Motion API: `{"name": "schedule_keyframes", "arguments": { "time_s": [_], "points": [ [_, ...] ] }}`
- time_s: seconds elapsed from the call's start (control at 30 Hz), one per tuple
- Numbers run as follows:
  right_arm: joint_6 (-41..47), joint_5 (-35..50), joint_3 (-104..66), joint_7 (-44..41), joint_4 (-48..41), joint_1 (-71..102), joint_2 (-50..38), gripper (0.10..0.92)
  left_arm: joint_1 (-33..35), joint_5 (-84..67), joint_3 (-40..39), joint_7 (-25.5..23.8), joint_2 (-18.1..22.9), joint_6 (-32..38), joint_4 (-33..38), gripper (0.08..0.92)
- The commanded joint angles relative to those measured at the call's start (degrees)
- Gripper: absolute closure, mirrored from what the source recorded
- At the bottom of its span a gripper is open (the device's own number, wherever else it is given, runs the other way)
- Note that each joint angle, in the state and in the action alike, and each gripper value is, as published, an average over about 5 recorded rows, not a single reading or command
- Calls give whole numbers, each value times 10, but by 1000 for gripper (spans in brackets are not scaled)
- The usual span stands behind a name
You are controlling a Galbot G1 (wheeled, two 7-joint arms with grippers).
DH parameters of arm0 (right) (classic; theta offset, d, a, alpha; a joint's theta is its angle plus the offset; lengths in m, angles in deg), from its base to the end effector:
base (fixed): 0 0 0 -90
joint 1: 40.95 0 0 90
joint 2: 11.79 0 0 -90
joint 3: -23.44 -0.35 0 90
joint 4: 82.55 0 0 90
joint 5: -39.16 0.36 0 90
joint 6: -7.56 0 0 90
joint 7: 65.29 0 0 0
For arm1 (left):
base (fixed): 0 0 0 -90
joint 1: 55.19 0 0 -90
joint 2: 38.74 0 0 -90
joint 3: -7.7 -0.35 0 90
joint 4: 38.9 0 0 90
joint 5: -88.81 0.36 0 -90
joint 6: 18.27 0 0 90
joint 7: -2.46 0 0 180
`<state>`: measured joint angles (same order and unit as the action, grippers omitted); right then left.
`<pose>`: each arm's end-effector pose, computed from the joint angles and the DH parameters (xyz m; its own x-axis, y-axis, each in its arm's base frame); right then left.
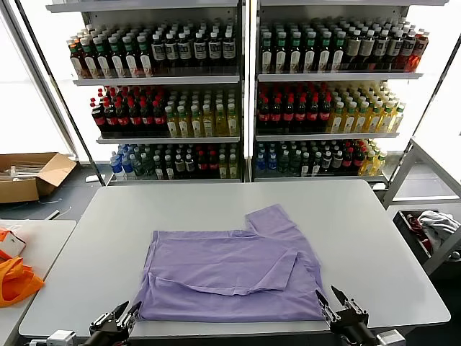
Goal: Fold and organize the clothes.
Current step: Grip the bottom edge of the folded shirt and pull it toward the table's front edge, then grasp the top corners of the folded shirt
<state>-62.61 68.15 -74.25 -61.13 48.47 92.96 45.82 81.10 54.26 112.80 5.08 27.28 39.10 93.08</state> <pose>0.1408 -0.0916 -0.2418 -0.8935 -0.1756 0.4132 -0.2022 0.9791 -0.0211 0.1269 0.1081 -0.2361 -0.8120 0.0995 0.5751 0.0519 0.9938 -0.0986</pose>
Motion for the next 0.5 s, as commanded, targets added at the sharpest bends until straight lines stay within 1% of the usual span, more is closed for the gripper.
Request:
{"name": "schedule_keyframes", "arguments": {
  "time_s": [0.03,0.13,0.2,0.27,0.4,0.5],
  "points": [
    [51,97,-29,-73,-91,-211,-80,397,-129,-61,25,-5,-110,-4,-62,516],
    [90,96,32,-123,-170,-340,-98,310,-197,-73,-14,-35,-150,-4,-127,429],
    [98,93,85,-161,-232,-426,-104,255,-245,-83,-42,-55,-168,-3,-169,369],
    [99,83,142,-194,-297,-506,-104,221,-292,-89,-73,-74,-182,-2,-205,308],
    [96,64,229,-241,-403,-619,-90,204,-378,-90,-140,-99,-203,8,-270,210],
    [97,55,280,-266,-472,-685,-70,203,-437,-87,-188,-108,-206,11,-324,182]
  ]
}}
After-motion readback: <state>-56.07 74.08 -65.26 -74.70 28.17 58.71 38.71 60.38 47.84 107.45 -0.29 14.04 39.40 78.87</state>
